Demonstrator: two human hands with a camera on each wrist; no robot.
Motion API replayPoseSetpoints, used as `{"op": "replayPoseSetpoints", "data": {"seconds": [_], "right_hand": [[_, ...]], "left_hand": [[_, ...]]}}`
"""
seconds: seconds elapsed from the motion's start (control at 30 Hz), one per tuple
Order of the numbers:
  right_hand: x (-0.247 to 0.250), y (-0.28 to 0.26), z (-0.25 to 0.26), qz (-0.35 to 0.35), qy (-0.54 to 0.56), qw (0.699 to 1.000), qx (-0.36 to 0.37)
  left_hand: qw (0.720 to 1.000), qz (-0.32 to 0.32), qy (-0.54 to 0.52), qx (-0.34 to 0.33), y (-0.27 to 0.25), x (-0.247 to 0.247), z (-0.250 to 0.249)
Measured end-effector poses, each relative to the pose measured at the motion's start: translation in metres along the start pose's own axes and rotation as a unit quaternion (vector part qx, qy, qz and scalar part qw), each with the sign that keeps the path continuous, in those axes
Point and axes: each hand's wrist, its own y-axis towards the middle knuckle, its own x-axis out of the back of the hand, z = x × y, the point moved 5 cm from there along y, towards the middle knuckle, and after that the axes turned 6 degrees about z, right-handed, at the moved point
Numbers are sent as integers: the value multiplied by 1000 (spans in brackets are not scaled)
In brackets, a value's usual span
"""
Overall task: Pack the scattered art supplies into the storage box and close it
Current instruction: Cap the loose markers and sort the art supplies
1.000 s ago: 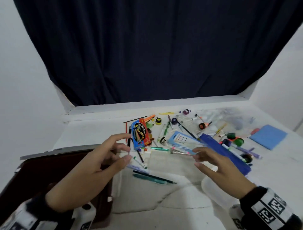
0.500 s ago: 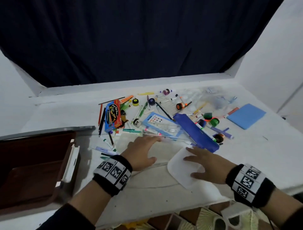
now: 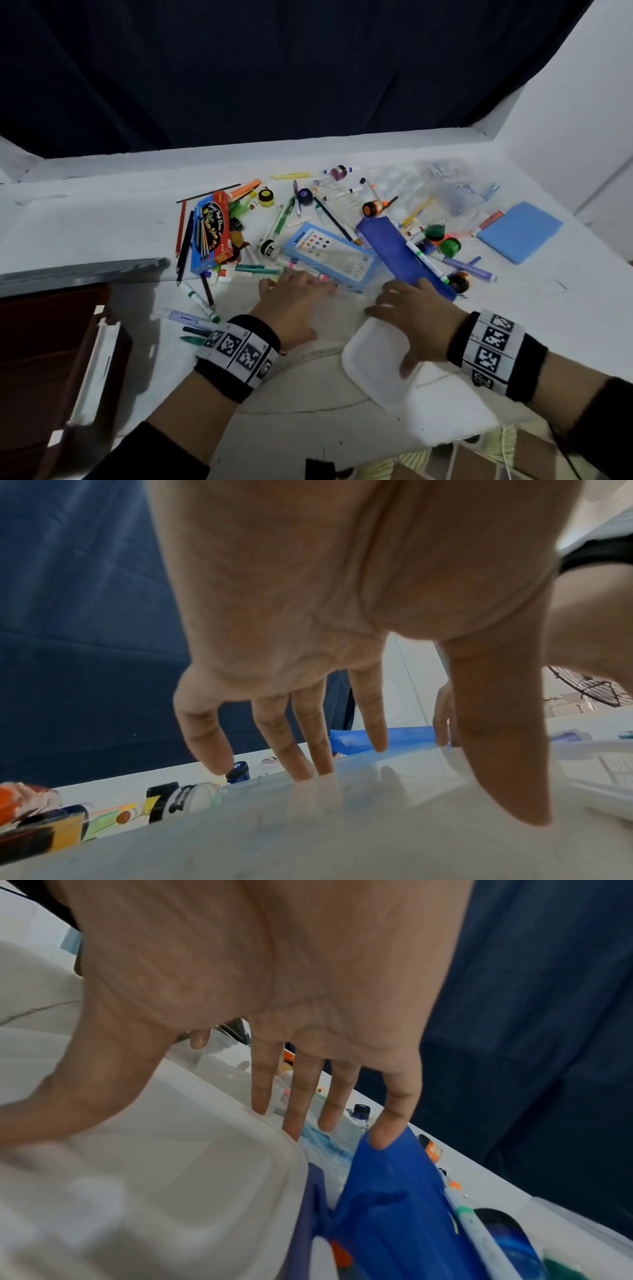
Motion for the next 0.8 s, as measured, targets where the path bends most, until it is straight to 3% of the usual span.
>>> {"op": "replayPoseSetpoints", "data": {"seconds": [0.13, 0.33, 0.53, 0.63, 0.8], "right_hand": [[9, 6, 3, 6, -15, 1000, 7], [37, -6, 2, -150, 38, 987, 44], [55, -27, -40, -221, 166, 960, 53], [50, -40, -81, -291, 287, 912, 31], [7, -71, -151, -441, 452, 762, -145]], "left_hand": [[1000, -1, -4, -11, 0, 1, 3], [999, -13, -20, -21, 0, -1, 8], [999, -20, -45, -5, -1, -3, 9], [999, -18, -48, 18, -2, -3, 6], [997, -12, -1, 78, -4, 0, -13]]}}
